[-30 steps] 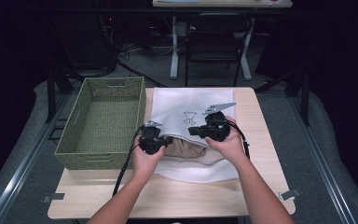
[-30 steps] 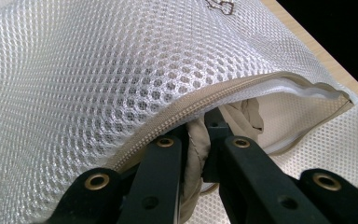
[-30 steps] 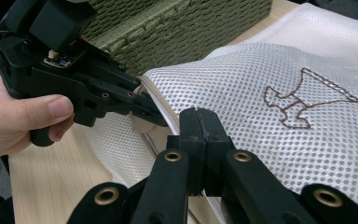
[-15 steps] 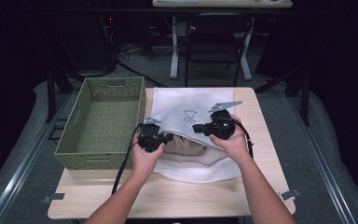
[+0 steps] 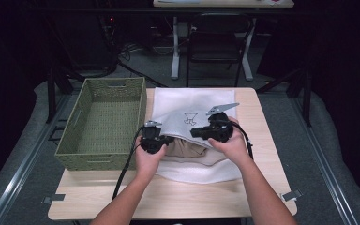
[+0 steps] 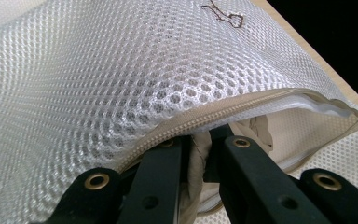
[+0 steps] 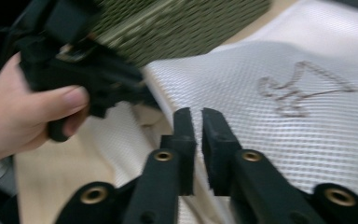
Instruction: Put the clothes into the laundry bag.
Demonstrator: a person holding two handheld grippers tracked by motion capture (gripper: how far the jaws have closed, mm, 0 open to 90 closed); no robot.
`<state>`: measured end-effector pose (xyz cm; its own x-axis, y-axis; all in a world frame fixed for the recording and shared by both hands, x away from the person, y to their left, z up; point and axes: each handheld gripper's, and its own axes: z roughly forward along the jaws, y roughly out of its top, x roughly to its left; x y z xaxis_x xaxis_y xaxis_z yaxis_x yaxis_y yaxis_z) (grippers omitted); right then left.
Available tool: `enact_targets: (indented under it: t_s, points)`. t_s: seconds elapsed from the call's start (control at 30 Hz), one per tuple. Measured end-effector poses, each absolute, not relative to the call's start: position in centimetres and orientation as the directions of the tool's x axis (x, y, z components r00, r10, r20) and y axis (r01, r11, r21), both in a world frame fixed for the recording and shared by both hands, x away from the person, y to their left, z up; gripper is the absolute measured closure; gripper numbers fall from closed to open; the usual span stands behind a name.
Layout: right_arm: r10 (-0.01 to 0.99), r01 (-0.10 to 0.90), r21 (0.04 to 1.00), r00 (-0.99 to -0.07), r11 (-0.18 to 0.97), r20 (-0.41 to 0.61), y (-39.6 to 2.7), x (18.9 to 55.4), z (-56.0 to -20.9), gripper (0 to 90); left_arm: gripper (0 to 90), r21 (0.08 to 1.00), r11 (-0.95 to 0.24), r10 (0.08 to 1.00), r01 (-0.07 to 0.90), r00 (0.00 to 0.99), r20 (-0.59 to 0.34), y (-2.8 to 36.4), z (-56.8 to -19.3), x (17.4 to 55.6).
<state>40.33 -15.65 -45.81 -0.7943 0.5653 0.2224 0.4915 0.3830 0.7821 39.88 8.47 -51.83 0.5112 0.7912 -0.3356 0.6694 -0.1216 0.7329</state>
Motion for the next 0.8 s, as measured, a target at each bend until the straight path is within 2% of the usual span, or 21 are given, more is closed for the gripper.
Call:
enact_targets:
  t_s: [0.1,0.27,0.33,0.37,0.47,0.8]
  points:
    - [0.563,0.438,0.785,-0.814,0.438,0.140,-14.4,40.1,-46.4,64.0,87.7,0.731,-0.117,0.788,0.672,0.511,-0.344,8.3,-51.9,39.9]
    - [0.551,0.415,0.755,-0.830,0.509,0.085,-12.9,40.0,-47.6,62.9,87.7,0.732,-0.110,0.785,0.673,0.510,-0.351,8.1,-51.7,40.1]
    - [0.566,0.401,0.745,-0.824,0.534,0.038,-12.6,40.0,-48.0,71.1,87.7,0.731,-0.119,0.785,0.672,0.514,-0.345,7.9,-51.7,40.2]
    - [0.578,0.404,0.735,-0.816,0.544,0.021,-12.5,40.1,-48.1,79.2,87.7,0.733,-0.121,0.787,0.670,0.514,-0.340,7.8,-51.7,40.2]
    - [0.591,0.430,0.729,-0.806,0.532,0.044,-12.6,40.1,-48.1,89.6,87.7,0.736,-0.122,0.790,0.666,0.514,-0.335,7.4,-51.6,40.5]
    - [0.563,0.437,0.762,-0.818,0.477,0.117,-13.3,39.7,-46.9,90.0,87.7,0.752,-0.088,0.843,0.654,0.451,-0.293,6.7,-53.0,42.2]
